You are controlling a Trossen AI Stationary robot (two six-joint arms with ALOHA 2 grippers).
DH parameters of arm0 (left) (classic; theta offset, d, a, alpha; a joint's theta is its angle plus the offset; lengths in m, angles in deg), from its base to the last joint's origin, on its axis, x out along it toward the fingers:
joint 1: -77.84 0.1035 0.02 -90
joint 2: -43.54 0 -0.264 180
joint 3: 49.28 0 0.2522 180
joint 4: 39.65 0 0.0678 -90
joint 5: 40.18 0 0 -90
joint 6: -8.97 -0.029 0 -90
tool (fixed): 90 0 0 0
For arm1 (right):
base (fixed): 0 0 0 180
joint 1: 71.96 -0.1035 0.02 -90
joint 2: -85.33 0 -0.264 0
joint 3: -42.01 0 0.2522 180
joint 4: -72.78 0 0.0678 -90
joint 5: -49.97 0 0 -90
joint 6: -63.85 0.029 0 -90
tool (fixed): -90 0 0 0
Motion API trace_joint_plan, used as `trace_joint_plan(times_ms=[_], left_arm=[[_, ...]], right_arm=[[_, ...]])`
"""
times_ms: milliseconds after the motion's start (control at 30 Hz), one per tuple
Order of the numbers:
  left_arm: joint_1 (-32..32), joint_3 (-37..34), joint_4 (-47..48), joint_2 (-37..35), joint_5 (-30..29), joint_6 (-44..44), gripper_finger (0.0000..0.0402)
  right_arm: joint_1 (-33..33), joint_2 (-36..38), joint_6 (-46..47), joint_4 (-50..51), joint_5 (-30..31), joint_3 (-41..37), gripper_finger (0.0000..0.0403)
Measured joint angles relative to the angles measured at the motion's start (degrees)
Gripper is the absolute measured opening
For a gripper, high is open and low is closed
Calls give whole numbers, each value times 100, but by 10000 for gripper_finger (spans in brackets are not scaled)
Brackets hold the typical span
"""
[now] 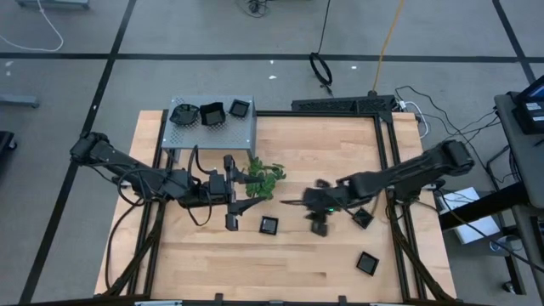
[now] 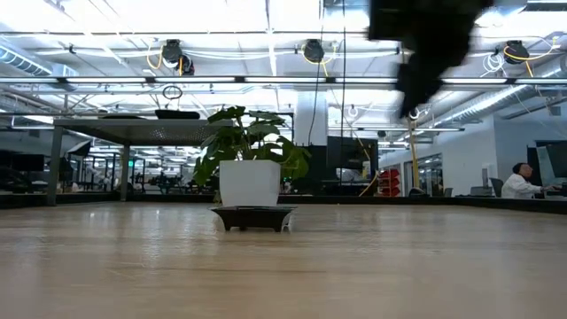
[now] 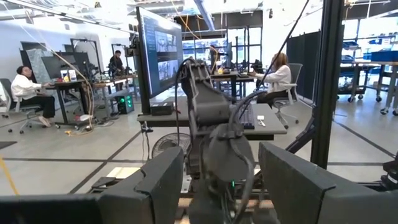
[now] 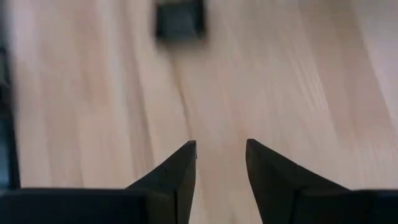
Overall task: Pick & Place Mini shaped plates
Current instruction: Move the square plate to the center of the table
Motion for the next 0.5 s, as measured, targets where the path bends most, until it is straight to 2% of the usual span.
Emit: trace_joint_plan(times_ms=[167, 267, 367, 500], left_arm=[[0, 0, 2, 0, 0, -174, 214], [0, 0, 2, 0, 0, -392, 214], [24, 0, 0, 0, -78, -533, 214], [116, 0, -3, 0, -177, -621, 214]], right_arm=[[-381, 453, 1773, 2306, -22, 0, 134], [-540, 511, 3129, 3211, -125, -24, 138], [-592, 504, 4017, 3323, -449, -249, 139], [-630, 501, 4461, 2645, -755, -776, 139]])
